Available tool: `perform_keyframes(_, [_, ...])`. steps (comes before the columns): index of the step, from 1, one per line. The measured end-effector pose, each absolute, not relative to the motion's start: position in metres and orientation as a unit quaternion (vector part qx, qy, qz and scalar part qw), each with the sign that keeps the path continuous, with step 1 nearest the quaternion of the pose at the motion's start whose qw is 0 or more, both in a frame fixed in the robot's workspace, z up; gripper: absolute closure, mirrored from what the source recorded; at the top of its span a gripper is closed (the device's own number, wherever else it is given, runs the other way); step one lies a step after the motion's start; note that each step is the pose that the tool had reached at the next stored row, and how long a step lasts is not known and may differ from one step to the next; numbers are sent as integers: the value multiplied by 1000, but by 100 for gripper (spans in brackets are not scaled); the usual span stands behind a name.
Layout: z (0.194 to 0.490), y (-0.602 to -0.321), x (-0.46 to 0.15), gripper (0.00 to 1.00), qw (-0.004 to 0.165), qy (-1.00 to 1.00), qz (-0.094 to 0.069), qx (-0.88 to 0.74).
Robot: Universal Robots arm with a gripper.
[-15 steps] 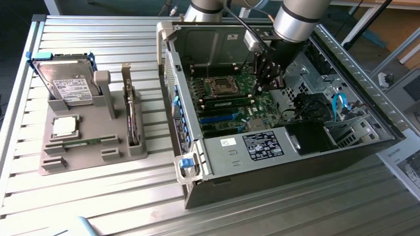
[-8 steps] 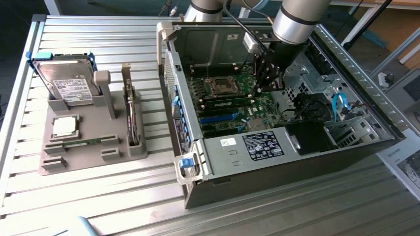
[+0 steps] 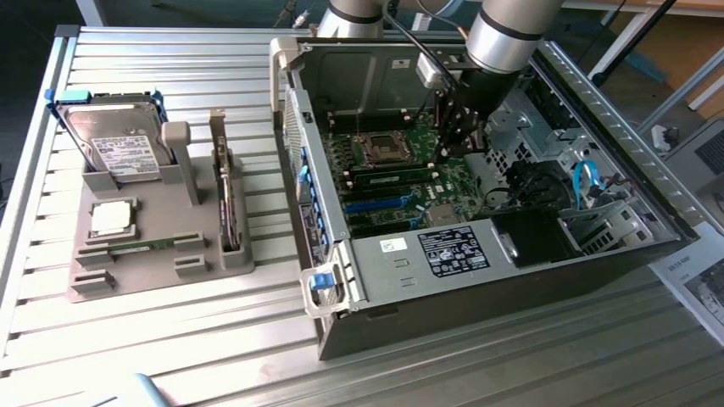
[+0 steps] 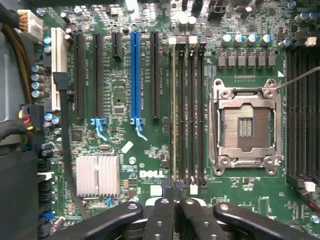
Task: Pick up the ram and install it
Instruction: 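Press down the ram until it locks into place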
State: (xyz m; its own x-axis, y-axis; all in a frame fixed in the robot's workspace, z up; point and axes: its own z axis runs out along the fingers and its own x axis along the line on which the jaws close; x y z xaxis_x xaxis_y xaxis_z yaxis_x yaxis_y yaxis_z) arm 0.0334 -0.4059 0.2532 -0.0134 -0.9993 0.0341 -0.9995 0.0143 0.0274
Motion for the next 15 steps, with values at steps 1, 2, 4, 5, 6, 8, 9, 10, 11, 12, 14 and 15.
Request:
perform_keyframes(1, [253, -406, 33, 90, 22, -712, 2, 702])
perform_keyframes(2, [253, -406, 33, 90, 22, -712, 2, 702])
perform_keyframes(4, [252, -406, 33, 90, 22, -712, 2, 702])
perform_keyframes(5, [250, -406, 32, 90, 21, -712, 3, 702])
perform_keyframes(6, [246, -406, 31, 90, 21, -712, 3, 702])
perform_keyframes(8, [239, -406, 30, 90, 21, -712, 4, 702])
perform_keyframes(9, [237, -405, 30, 90, 21, -712, 4, 702])
perform_keyframes(10, [237, -405, 30, 90, 21, -712, 4, 702])
perform_keyframes(11, [237, -405, 30, 90, 21, -712, 4, 702])
perform_keyframes(12, [237, -405, 30, 90, 21, -712, 4, 702])
perform_keyframes(14, [237, -404, 30, 90, 21, -712, 4, 702])
perform_keyframes(15, [237, -404, 30, 90, 21, -712, 4, 702])
